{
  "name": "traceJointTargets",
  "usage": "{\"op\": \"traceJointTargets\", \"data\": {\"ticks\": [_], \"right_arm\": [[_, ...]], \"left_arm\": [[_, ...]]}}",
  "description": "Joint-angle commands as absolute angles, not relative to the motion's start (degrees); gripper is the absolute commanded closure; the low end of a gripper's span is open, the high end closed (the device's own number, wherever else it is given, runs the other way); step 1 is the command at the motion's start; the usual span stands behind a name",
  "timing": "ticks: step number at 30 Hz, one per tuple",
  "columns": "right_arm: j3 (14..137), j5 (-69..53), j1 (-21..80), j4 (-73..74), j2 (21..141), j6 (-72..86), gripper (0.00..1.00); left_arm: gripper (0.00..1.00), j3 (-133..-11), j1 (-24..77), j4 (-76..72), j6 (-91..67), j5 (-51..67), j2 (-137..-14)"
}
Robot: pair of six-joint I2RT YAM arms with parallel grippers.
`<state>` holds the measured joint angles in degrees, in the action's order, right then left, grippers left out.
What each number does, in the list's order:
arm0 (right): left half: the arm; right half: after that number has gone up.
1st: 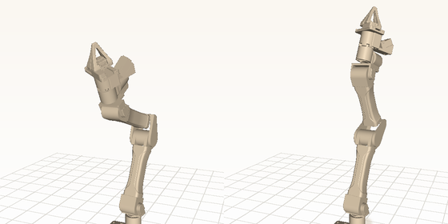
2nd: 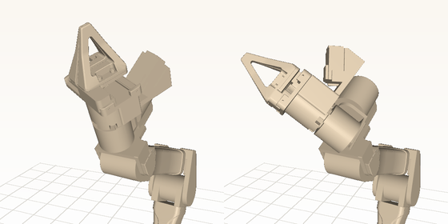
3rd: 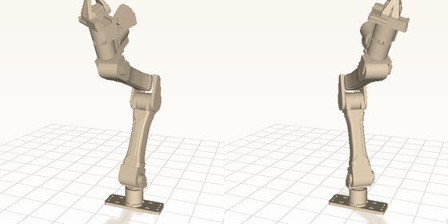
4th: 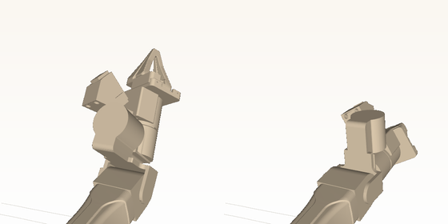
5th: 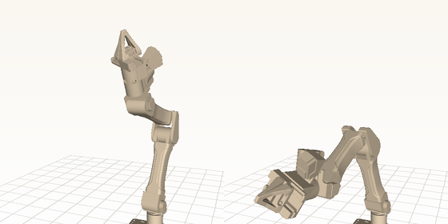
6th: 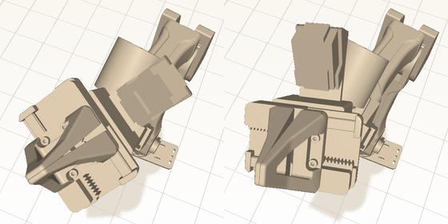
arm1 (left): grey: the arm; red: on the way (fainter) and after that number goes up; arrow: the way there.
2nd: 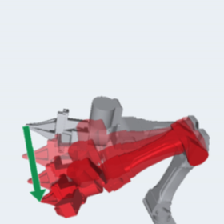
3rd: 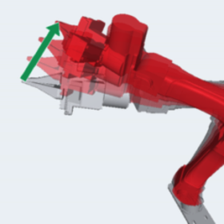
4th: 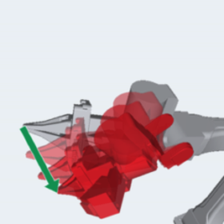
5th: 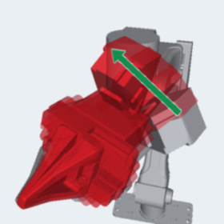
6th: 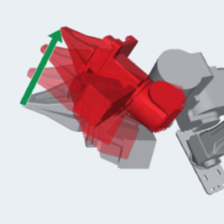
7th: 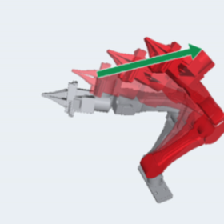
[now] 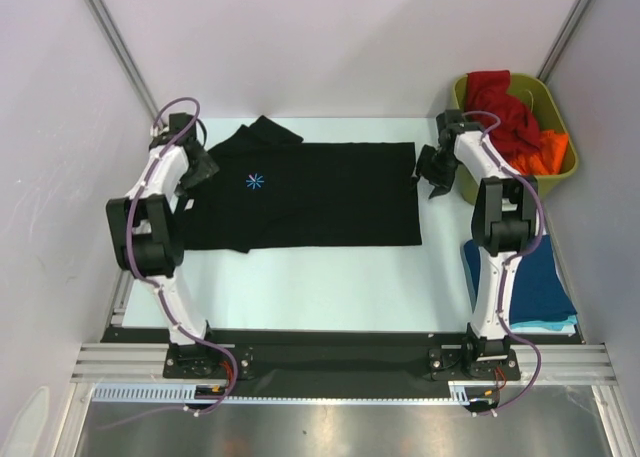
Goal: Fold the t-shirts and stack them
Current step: Fold the tshirt
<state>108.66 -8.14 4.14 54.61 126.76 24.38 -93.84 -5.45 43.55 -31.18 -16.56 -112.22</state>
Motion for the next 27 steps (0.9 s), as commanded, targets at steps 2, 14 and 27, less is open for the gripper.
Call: {"op": "traceJointTargets", "data": {"ticks": [2,14,27], "right_arm": [[98.20,-8.51,7.55,52.92,112.72,21.35,0.28],[70.76,-17.49,9.40,42.01,96.59,19.87,0.27],[67.15,-12.84,8.09,38.41,99.93,17.67,0.26]], "left_arm": [[0.16,-83.87,-9.21,41.66,-29.79,-17.76,-98.04],[0.41,-52.82,-28.48,27.60,-26.11,-0.53,-82.17],[0.43,-52.73,-30.67,21.98,-24.79,4.57,-91.14]]}}
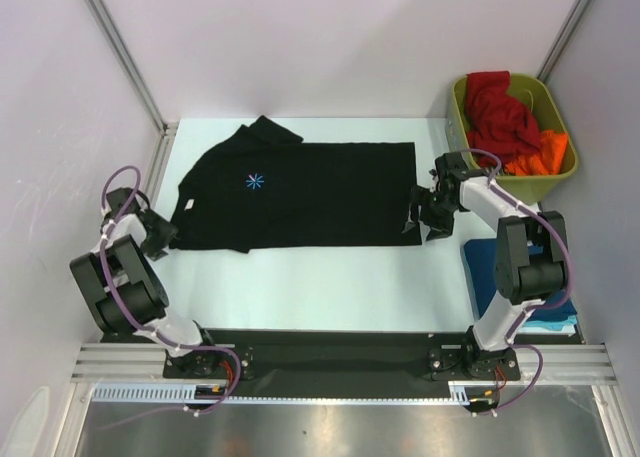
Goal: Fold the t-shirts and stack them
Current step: Fold the tshirt
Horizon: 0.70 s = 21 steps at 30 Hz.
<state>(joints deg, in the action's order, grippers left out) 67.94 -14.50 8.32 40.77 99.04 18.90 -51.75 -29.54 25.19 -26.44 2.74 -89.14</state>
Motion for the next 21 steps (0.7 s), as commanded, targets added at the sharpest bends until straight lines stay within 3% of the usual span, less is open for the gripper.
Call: {"op": "traceJointTargets", "data": {"ticks": [1,10,21], "right_arm": [[67.06,-12.48,8.00,38.32,100.02,17.58,0.26],[68.29,-8.97,8.09,39.28,102.13,18.89,0.35],[66.97,-7.03,8.88,37.71,104.33,21.27,0.45]], "left_arm": [[0.44,-53.26,-30.85,21.80,-24.70,4.74,-91.66],[0.60,-56.78,-31.03,22.06,-24.00,5.54,-97.91],[0.97,-57.30,-31.03,24.61,-22.76,3.95,-99.23]]}}
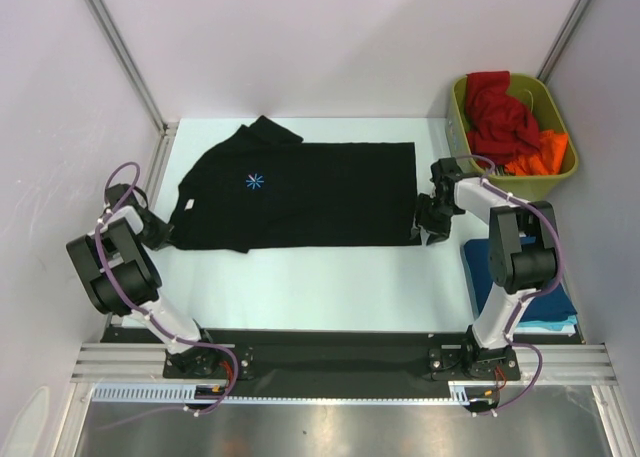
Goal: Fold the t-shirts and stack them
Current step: Fold the tshirt
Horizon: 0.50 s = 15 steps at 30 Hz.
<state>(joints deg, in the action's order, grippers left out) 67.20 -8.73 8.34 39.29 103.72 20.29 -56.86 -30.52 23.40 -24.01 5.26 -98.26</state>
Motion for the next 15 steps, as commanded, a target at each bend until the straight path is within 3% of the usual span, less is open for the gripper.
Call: {"op": "traceJointTargets", "data": {"ticks": [1,4,6,7,8,15], "right_arm": [[66.62,-7.03,8.88,37.27,104.76,21.36,0.53],[66.88,-6.68,8.96,37.09,105.64,20.92,0.66],[66.53,-6.15,8.96,36.57,105.82,20.31,0.81],[66.36,-5.72,8.96,36.74,105.73,20.30,0.94],[66.36,-4.84,8.88,37.70,105.65,20.39,0.98],[58.90,-1.23,9.75,41.05,100.91,23.64,1.00]], "left_arm": [[0.98,-57.48,-31.03,24.87,-22.68,3.87,-99.23],[1.00,-57.57,-31.03,26.19,-22.24,2.29,-98.70],[1.00,-57.57,-31.11,26.98,-21.80,1.23,-98.00],[1.00,-57.48,-31.11,27.42,-21.80,0.71,-97.82],[1.00,-57.31,-31.29,28.12,-22.32,0.18,-97.39],[1.00,-49.77,-33.39,31.64,-28.82,-7.11,-90.46]]}}
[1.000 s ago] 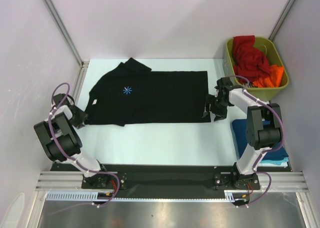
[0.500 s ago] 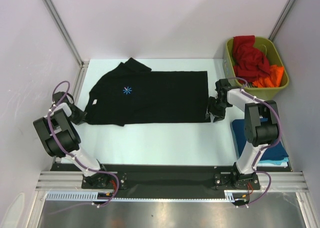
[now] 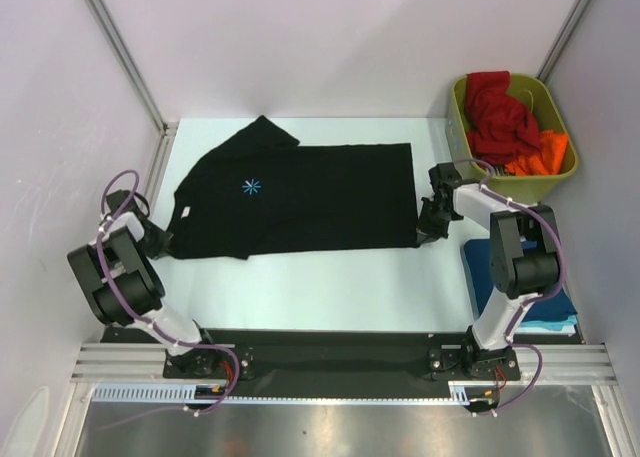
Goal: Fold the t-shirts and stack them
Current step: Fold the tshirt
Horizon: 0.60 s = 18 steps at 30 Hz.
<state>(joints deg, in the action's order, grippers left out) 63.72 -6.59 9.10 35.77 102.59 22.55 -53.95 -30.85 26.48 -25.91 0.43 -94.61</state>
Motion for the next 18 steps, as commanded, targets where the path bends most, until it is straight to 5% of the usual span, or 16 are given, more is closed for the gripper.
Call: {"op": "traceJointTargets", "data": {"ticks": [1,2,3,4,5,6,11,18], "right_arm": [[57.93,-1.14,9.76,40.78,100.29,24.08,1.00],[57.40,-1.23,9.93,40.78,99.85,24.08,1.00],[58.18,-0.97,10.80,42.43,98.54,22.43,0.76],[59.14,-0.97,10.81,42.45,97.92,22.41,0.76],[60.11,-0.62,11.85,42.97,97.21,21.98,0.59],[61.16,-0.18,12.39,44.02,96.51,21.45,0.55],[71.35,-2.54,18.27,43.69,93.77,20.48,0.29],[80.41,-25.38,29.68,18.67,105.88,33.03,0.27]], "left_arm": [[1.00,-48.70,-33.92,31.73,-29.61,-7.12,-89.74],[1.00,-47.73,-34.36,31.64,-31.10,-7.21,-89.30],[0.57,-46.59,-35.67,34.16,-33.38,-7.64,-88.25],[0.57,-46.67,-35.77,34.19,-33.40,-7.65,-88.24],[0.48,-46.84,-35.68,34.97,-33.66,-8.60,-87.63],[0.38,-47.02,-35.68,35.94,-34.18,-8.87,-85.28],[0.34,-50.27,-34.98,38.05,-32.96,-8.44,-77.18],[0.41,-52.99,-23.75,32.87,-26.99,3.08,-76.90]]}}
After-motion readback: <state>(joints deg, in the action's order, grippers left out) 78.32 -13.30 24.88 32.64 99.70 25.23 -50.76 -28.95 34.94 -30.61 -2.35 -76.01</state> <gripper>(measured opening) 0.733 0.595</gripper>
